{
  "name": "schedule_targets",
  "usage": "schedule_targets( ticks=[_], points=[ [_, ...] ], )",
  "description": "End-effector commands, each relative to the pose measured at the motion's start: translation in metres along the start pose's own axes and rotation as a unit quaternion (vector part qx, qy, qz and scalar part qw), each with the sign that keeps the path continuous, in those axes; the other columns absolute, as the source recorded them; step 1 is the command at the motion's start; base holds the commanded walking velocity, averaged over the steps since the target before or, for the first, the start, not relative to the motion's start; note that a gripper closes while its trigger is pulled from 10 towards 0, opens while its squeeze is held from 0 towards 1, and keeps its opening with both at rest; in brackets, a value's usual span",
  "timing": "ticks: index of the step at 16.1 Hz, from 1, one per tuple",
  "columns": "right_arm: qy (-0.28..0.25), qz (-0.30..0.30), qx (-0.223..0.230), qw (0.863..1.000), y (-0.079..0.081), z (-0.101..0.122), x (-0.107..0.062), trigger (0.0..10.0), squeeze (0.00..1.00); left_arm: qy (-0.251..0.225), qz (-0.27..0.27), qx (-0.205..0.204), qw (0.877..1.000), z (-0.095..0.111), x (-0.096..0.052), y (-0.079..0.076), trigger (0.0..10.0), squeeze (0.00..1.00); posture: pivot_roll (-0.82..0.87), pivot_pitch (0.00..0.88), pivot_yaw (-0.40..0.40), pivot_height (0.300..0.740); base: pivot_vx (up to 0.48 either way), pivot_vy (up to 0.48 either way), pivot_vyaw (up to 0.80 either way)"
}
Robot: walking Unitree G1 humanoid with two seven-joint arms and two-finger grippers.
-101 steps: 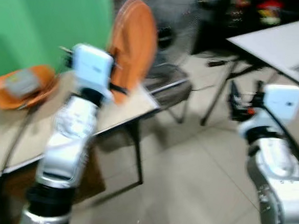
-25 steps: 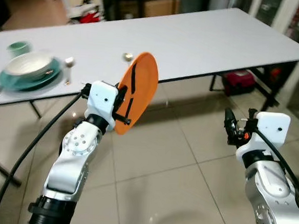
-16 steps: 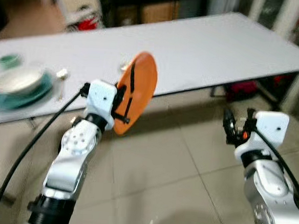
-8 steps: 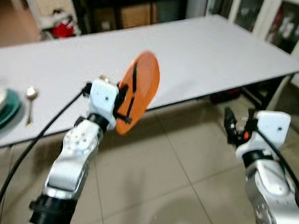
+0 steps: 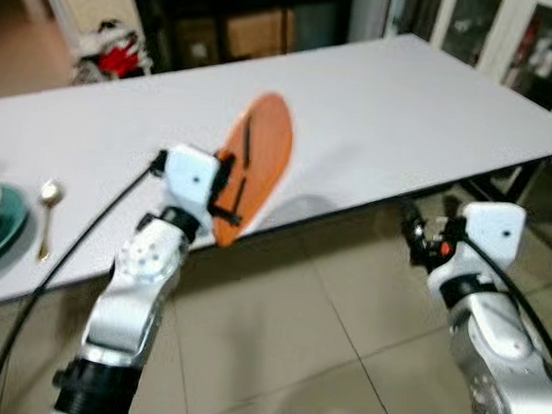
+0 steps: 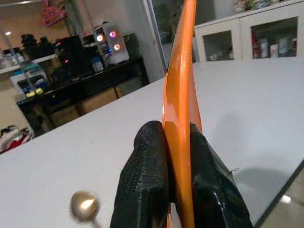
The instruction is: Setting the table
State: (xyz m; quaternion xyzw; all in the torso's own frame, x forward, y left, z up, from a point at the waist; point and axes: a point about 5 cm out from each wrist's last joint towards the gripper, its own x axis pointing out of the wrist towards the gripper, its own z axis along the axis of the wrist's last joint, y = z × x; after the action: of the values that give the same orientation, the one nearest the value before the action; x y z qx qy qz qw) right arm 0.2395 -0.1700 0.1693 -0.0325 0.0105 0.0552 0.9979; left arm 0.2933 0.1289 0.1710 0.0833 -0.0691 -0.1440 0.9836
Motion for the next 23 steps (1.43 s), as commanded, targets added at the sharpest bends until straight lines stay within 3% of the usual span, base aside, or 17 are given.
schedule_targets(
  ticks=[1,15,20,22,23],
  points=[
    [0.005,0.034,-0.011,0.999,0.002,0.002,-0.003,10.0,0.00,-0.025,-0.008,-0.001,1.000,0.011,0.002,-0.006,10.0,0.00,-0.02,0.000,0.097,0.740,0.360,0.000,0.00],
    [0.011,0.049,-0.008,0.999,0.003,0.000,-0.007,10.0,0.00,-0.022,-0.007,-0.011,1.000,0.009,0.001,-0.007,10.0,0.00,-0.02,0.000,0.101,0.740,0.362,0.000,0.00],
    [0.003,0.085,0.003,0.996,0.006,0.005,-0.006,10.0,0.00,0.020,0.011,-0.122,0.992,-0.005,0.011,-0.005,10.0,0.00,-0.02,0.000,0.101,0.740,0.064,0.000,0.00],
    [0.005,0.097,0.004,0.995,0.004,0.006,-0.006,10.0,0.00,0.063,0.026,-0.190,0.979,-0.019,0.024,-0.001,10.0,0.00,-0.02,0.000,0.102,0.740,0.000,0.000,0.00],
    [0.007,0.109,0.010,0.994,0.003,0.008,-0.006,10.0,0.00,0.089,0.037,-0.265,0.959,-0.027,0.032,-0.001,10.0,0.00,-0.03,0.000,0.106,0.740,0.000,0.000,0.00]
  ],
)
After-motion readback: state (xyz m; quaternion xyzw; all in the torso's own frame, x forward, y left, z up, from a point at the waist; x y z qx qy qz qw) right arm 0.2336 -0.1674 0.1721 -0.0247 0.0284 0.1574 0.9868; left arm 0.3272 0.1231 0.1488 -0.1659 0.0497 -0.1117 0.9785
